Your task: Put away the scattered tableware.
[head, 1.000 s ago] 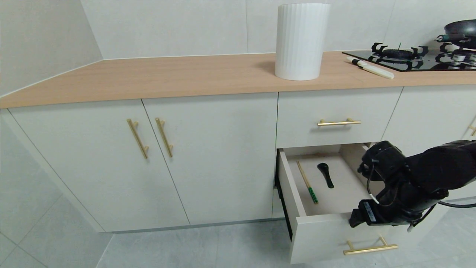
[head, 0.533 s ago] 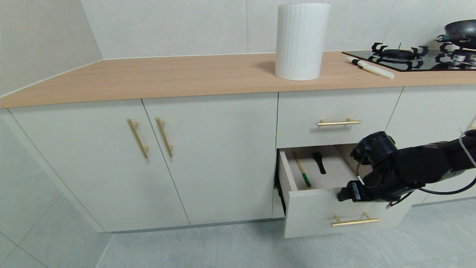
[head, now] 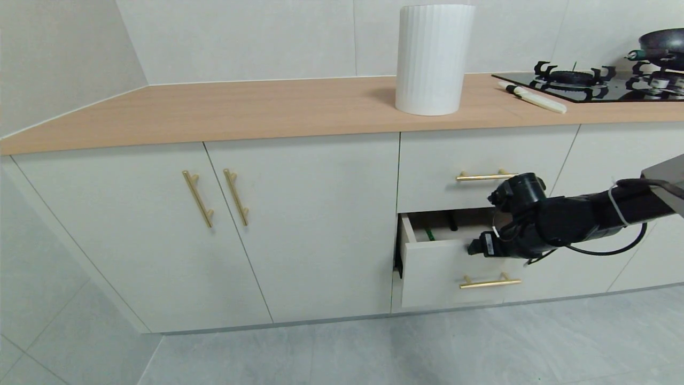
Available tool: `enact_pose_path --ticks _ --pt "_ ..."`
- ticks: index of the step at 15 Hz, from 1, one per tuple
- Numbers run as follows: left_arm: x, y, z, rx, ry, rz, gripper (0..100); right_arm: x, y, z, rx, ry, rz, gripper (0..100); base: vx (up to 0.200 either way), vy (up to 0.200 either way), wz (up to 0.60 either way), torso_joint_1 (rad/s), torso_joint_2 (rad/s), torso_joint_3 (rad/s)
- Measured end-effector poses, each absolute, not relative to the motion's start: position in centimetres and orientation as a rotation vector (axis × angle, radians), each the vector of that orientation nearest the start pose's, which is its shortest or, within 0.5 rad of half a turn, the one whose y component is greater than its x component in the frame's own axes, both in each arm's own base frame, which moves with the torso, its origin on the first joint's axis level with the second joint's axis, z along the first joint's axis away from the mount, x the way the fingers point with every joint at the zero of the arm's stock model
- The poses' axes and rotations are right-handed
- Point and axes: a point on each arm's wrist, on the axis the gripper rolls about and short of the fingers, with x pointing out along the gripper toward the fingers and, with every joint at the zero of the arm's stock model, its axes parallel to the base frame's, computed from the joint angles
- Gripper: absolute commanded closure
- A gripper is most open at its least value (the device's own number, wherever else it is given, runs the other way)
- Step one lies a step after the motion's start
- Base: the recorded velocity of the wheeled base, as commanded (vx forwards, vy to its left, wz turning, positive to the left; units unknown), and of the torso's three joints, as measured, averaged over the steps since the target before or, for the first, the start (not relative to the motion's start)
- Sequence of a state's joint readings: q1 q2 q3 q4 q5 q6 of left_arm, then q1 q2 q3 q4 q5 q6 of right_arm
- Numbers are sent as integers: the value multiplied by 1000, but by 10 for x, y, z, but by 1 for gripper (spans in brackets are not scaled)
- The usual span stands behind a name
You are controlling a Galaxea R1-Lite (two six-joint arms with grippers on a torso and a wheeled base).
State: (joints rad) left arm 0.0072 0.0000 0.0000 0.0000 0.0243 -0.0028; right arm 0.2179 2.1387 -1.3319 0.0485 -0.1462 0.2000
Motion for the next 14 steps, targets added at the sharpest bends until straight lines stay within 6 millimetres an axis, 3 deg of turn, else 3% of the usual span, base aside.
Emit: enact_pose_path --ticks 4,14 --pt "-23 0 75 -3 0 31 0 423 77 96 73 714 -30 0 0 0 0 0 0 0" --pt "-23 0 75 -3 0 31 0 454 77 67 120 398 -80 0 0 0 0 0 0 0"
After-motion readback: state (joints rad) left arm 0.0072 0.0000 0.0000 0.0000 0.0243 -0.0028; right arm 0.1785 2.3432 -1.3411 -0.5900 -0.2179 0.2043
